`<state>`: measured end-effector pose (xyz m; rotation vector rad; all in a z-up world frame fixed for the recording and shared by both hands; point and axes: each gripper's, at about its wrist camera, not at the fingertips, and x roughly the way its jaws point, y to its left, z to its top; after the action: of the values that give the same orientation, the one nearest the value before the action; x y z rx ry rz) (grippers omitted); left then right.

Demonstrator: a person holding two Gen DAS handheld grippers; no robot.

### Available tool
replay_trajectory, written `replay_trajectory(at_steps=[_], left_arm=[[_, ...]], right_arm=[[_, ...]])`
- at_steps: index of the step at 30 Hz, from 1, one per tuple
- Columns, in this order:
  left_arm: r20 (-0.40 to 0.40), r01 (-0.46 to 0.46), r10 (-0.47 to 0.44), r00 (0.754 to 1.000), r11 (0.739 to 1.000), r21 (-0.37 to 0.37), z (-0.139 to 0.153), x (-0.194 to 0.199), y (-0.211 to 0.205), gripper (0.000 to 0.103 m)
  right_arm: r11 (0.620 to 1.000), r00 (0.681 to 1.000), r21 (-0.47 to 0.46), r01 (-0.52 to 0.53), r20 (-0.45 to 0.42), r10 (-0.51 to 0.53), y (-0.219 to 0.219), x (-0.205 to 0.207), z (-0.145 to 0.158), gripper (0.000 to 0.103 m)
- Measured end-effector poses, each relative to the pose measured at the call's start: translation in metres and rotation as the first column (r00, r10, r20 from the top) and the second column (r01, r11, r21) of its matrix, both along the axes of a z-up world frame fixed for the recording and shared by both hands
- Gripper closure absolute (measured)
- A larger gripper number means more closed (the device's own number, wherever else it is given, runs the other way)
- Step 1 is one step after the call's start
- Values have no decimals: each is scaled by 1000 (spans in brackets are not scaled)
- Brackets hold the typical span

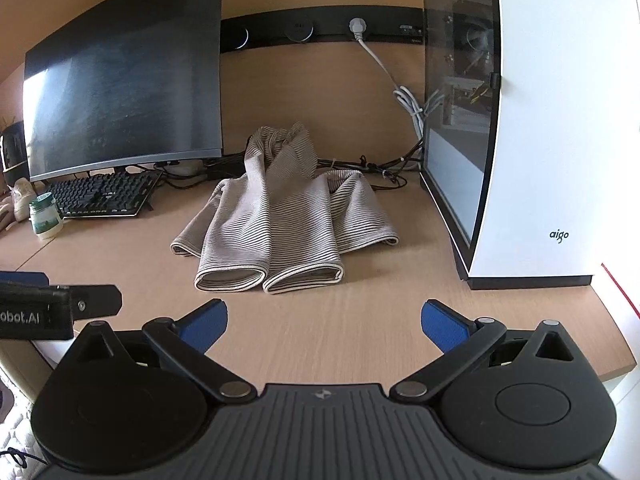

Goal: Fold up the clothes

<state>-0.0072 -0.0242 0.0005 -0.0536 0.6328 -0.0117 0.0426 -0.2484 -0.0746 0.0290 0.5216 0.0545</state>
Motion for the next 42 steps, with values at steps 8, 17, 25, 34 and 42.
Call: replay_trajectory(at_steps=[8,17,25,34,42], left_arm=[[-10,7,-7,1000,1000,3,-2,1,-5,0],[-7,2,-2,1000,1000,10,-2,1,-4,0],[-10,-4,5,1000,1000,12,-2,2,-1,0],[-16,-1,1,1000,1000,10,-4,4,0,0],[-20,5,-5,1000,1000,9,-9,4,-1,0]], right_arm=[[1000,1000,8,2,-9,-2,-3,2,-2,0],[1000,1000,15,-2,-16,2,-5,4,-4,0],[1000,1000,14,-16,-19,16,-2,6,-5,0],[1000,999,9,-23,-26,23,0,8,-4,0],[1000,999,12,-14,-36,14,-2,9,-7,0]])
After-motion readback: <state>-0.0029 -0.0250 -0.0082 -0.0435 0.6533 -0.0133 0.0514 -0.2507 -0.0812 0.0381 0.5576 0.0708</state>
